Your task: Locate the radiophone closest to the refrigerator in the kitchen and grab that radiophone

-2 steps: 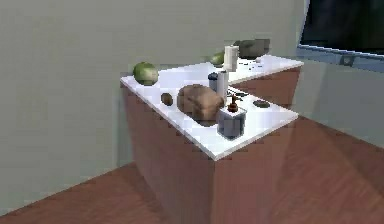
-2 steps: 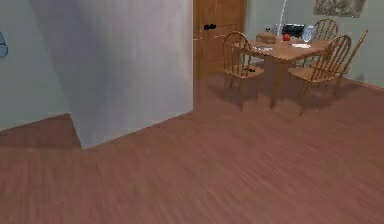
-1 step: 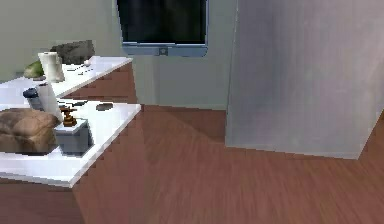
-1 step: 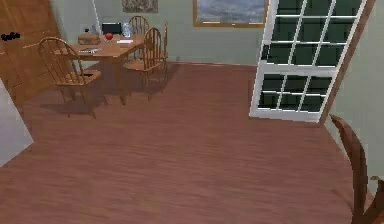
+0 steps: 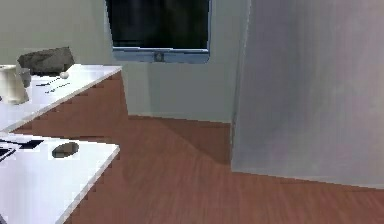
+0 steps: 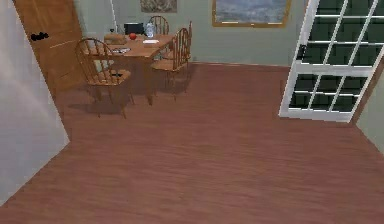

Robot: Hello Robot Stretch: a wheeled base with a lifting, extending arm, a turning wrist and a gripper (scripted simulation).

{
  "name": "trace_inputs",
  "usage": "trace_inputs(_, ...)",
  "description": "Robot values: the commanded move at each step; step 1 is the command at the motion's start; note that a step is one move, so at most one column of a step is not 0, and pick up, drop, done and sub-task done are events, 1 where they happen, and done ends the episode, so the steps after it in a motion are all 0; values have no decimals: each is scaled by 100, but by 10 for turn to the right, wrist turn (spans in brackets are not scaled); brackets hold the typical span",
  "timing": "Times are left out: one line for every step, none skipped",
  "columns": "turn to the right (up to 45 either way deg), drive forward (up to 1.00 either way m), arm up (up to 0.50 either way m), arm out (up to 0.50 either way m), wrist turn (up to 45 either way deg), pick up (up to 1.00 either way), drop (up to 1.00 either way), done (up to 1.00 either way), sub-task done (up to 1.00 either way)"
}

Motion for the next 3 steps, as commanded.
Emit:
trace_inputs(-450, 0, 0, 0, 0, 0, 0, 0, 0)
trace_inputs(-450, 0, 0, 0, 0, 0, 0, 0, 0)
trace_inputs(-450, 0, 0, 0, 0, 0, 0, 0, 0)
